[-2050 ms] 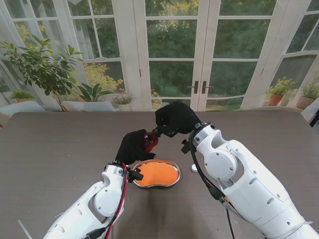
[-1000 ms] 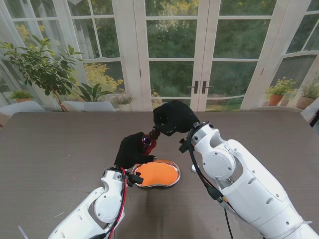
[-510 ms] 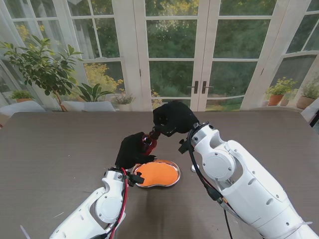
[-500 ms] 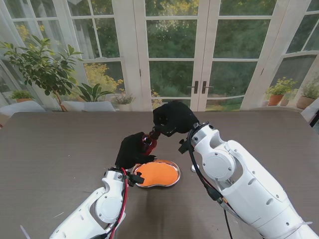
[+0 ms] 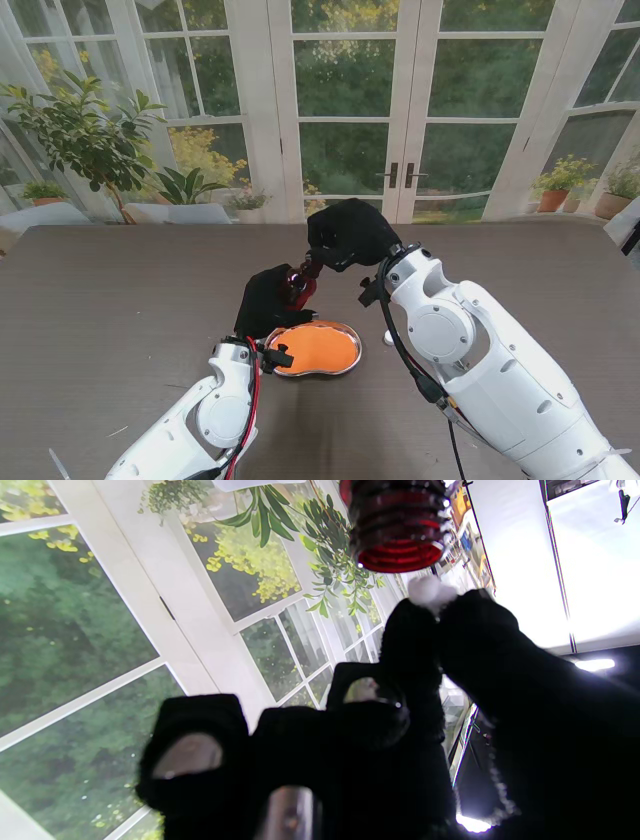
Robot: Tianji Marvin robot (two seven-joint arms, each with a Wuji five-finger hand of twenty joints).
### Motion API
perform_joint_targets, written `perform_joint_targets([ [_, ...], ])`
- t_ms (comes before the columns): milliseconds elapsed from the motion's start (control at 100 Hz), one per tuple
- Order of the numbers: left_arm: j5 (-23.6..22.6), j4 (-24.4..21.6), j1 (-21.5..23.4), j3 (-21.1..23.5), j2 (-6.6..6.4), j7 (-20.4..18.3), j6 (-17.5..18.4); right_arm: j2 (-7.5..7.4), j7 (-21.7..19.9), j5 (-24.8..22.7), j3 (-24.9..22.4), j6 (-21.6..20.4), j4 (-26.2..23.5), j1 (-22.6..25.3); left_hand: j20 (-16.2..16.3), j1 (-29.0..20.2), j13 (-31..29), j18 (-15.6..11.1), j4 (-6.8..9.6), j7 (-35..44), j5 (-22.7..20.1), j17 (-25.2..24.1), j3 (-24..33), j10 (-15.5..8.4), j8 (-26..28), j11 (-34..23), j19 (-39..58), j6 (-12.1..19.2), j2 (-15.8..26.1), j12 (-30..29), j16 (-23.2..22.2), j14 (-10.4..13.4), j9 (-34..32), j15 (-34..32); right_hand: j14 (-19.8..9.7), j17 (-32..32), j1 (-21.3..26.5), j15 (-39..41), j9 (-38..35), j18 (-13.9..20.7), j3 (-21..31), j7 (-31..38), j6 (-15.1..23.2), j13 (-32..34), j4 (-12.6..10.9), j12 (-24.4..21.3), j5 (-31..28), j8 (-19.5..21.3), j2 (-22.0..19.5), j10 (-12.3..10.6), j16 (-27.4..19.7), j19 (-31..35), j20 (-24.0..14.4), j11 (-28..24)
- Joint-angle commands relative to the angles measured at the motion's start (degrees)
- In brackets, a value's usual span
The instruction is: Collect the cotton balls from the tray into a sample bottle
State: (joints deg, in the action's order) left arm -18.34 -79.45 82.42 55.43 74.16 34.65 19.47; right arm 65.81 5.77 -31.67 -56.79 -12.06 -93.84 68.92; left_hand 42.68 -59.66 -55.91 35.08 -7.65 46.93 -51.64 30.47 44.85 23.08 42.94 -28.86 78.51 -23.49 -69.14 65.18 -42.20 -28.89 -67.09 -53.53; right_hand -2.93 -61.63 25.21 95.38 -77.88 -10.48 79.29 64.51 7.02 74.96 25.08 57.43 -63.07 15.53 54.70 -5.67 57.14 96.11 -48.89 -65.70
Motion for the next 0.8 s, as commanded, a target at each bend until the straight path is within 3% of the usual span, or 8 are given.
perform_joint_targets([
  [0,0.2,0.0,-0.1,0.0,0.55,-0.8,0.2,0.15,-0.8,-0.1,0.0,0.1,-0.7,0.3,0.9,-5.6,0.3,-1.0,2.05,6.0,-6.4,-2.2,3.0,-0.8,2.9,0.6,-0.2,9.3,48.1,-0.1,-0.5,-5.3,-2.1,-0.2,-5.8,-1.2,-0.1,5.5,-4.7,0.1,1.2,0.8,-5.1,0.6,-2.2,1.2,0.7,1.6,-0.9,-0.2,0.4,5.4,-1.3,-2.3],
  [790,0.8,0.7,-0.5,-0.1,0.95,-0.1,2.0,0.26,-1.0,1.2,0.4,-0.3,-0.9,0.8,0.9,-5.8,0.6,-1.1,2.23,6.1,-6.6,-2.4,2.5,-1.1,3.8,1.1,-0.4,9.5,48.6,-0.3,-0.5,-5.4,-2.2,0.2,-5.8,-1.2,-0.1,5.5,-4.7,0.1,1.1,0.9,-5.3,0.6,-2.2,1.2,0.8,1.9,-0.9,-0.2,0.4,5.5,-1.2,-2.4],
])
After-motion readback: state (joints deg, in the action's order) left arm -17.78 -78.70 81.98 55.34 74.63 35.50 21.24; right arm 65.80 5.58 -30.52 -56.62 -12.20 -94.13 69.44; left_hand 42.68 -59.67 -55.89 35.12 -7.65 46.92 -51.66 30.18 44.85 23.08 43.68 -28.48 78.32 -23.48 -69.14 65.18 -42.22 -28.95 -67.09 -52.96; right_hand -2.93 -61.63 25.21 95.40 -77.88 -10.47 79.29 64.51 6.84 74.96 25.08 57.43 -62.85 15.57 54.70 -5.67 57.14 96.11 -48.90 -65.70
